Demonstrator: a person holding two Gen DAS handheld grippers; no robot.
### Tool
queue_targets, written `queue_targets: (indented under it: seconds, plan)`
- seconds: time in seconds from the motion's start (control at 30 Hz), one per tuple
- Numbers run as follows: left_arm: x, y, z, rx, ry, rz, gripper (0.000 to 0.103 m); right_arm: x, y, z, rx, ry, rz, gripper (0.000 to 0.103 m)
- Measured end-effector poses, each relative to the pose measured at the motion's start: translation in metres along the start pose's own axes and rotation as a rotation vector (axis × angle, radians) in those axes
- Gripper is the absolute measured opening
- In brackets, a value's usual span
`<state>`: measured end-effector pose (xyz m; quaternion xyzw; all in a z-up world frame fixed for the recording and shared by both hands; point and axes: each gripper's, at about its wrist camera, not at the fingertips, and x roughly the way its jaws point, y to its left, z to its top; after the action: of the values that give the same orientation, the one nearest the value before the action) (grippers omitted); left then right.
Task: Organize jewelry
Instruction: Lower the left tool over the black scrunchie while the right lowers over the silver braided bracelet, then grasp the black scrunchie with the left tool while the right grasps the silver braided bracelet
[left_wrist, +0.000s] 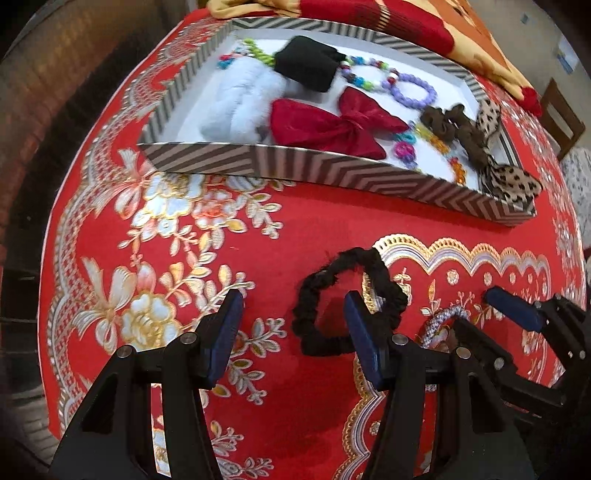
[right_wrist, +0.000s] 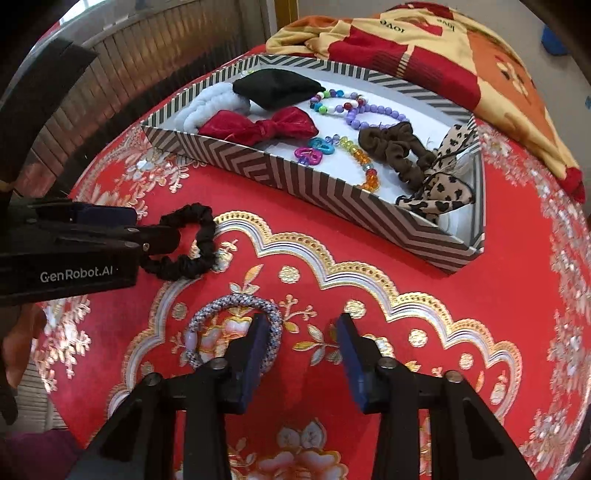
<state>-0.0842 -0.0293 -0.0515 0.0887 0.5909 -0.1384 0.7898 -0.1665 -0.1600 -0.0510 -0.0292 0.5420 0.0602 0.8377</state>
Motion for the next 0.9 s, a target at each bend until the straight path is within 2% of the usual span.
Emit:
queue_targets:
  seconds: [0.03, 0.1, 0.13, 0.17, 0.2, 0.3, 0.47, 0.63, 0.73, 0.8, 0.9]
  plan:
    - [0.001, -0.001, 0.0, 0.005, -0.011, 0.004, 0.052, 0.0, -0.001, 0.0, 0.002, -0.001, -0.002, 0.031]
    - [0.001, -0.003, 0.001, 0.017, -0.03, 0.025, 0.032, -0.002, -0.006, 0.0, 0.021, -0.003, 0.002, 0.022]
    - [0.0, -0.003, 0.001, 0.018, -0.034, 0.017, 0.025, -0.002, -0.01, 0.0, 0.033, -0.002, 0.011, 0.019]
    - [0.0, -0.002, 0.002, 0.019, -0.033, 0.006, 0.014, -0.003, -0.014, 0.0, 0.05, 0.002, 0.028, 0.012]
    - [0.001, -0.007, 0.004, 0.019, -0.029, -0.001, 0.012, -0.005, -0.017, -0.001, 0.061, 0.002, 0.038, 0.011]
    - [0.0, -0.006, 0.005, 0.007, -0.013, -0.053, 0.008, -0.016, -0.02, -0.002, 0.072, -0.02, 0.05, 0.011]
    - [-0.019, -0.006, 0.001, 0.002, -0.041, -0.082, 0.007, -0.037, -0.026, 0.001, 0.078, -0.062, 0.058, 0.01]
    - [-0.031, -0.008, 0.003, 0.001, -0.071, -0.076, 0.007, -0.025, -0.024, 0.001, 0.047, -0.017, 0.068, 0.011]
    - [-0.032, -0.004, 0.001, -0.01, -0.069, -0.078, 0.007, -0.012, -0.017, 0.001, -0.005, 0.03, 0.049, 0.019]
    - [-0.034, 0.0, -0.002, -0.019, -0.063, -0.084, 0.007, -0.005, -0.016, 0.002, -0.019, 0.046, 0.043, 0.02]
    - [-0.033, 0.005, -0.003, -0.034, -0.059, -0.083, 0.007, -0.001, -0.014, 0.006, -0.03, 0.037, 0.03, 0.02]
